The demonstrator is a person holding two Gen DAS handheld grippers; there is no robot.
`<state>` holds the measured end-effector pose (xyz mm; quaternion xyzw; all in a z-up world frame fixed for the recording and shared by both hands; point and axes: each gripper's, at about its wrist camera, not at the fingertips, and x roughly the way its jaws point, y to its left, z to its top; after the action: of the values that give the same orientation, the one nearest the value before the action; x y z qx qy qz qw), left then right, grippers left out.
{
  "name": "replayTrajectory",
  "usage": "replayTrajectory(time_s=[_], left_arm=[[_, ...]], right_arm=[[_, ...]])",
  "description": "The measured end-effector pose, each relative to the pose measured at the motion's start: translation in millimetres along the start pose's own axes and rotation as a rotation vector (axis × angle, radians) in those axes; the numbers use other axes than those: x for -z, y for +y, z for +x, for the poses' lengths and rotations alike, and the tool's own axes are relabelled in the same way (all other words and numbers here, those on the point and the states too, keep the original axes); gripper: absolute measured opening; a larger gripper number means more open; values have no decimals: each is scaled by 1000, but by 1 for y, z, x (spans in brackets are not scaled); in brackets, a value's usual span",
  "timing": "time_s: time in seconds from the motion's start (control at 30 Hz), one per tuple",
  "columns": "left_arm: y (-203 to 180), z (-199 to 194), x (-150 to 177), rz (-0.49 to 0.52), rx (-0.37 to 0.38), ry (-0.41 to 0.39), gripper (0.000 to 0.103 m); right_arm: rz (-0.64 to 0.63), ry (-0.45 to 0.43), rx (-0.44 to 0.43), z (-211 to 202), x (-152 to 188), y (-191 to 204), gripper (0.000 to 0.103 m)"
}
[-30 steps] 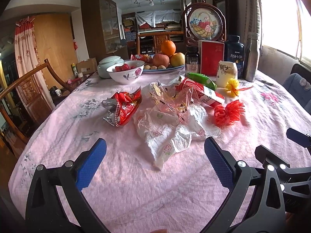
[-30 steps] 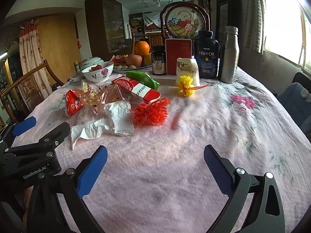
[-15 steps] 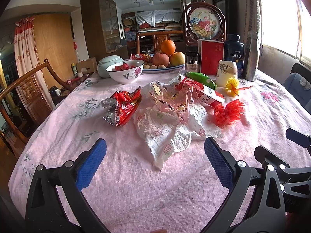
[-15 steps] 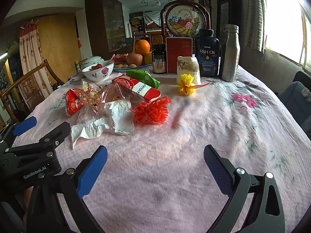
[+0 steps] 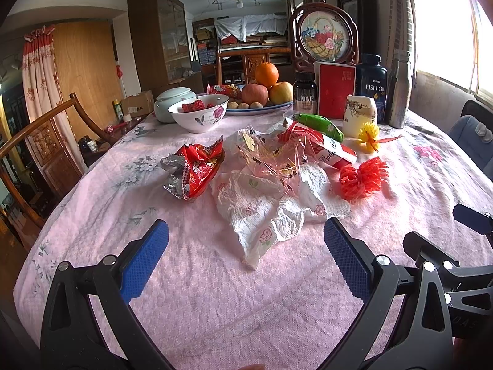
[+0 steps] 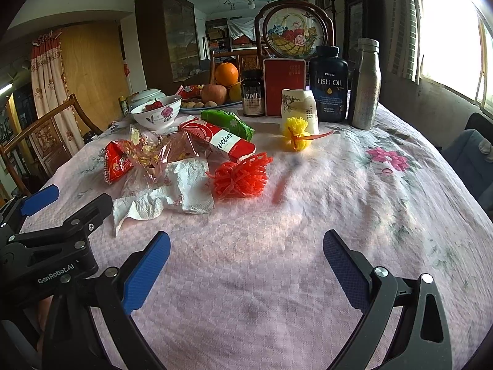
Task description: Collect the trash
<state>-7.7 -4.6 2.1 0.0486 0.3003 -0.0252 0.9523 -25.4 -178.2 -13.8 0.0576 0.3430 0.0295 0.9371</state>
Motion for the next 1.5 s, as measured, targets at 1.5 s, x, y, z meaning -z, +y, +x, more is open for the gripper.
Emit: replayTrajectory(time_s=[1.5], left_arm=[[41,107,-12,150,120,492,97]], right_arm=[[-181,394,-84,77,-9,-6,99]])
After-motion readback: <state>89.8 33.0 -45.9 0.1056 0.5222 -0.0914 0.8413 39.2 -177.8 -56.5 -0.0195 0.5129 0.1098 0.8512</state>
